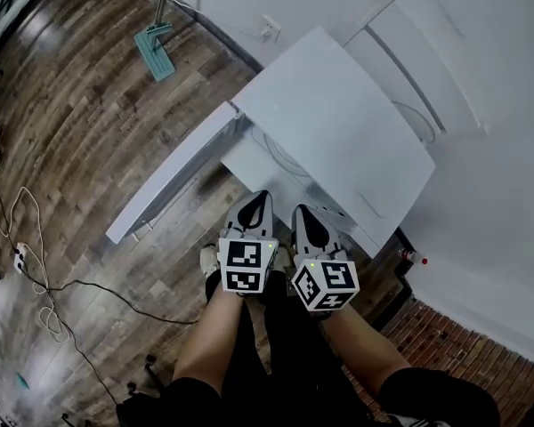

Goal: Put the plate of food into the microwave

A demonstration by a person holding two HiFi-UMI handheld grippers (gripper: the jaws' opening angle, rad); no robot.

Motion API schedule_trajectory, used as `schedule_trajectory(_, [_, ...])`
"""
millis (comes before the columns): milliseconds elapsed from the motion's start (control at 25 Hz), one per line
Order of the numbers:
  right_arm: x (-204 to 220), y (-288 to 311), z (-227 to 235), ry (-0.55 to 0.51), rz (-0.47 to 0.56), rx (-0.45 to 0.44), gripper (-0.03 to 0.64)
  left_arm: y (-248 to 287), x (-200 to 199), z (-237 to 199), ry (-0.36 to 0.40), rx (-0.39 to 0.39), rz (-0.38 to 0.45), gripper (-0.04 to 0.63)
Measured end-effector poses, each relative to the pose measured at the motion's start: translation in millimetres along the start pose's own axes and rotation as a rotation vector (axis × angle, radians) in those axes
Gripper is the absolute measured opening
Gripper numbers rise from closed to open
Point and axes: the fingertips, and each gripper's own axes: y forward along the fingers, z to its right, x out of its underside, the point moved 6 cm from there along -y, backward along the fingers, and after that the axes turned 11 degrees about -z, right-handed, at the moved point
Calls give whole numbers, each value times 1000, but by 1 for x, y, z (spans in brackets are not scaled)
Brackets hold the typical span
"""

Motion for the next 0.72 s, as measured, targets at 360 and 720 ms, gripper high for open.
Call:
schedule_trajectory(360, [-98,-107,-32,13,130,21,9,-130,-108,68,33,-6,60,-3])
schedule_trajectory(720, [-210,-214,-69,-2,313,-9,9,-243,-231,129,173,-37,201,-3])
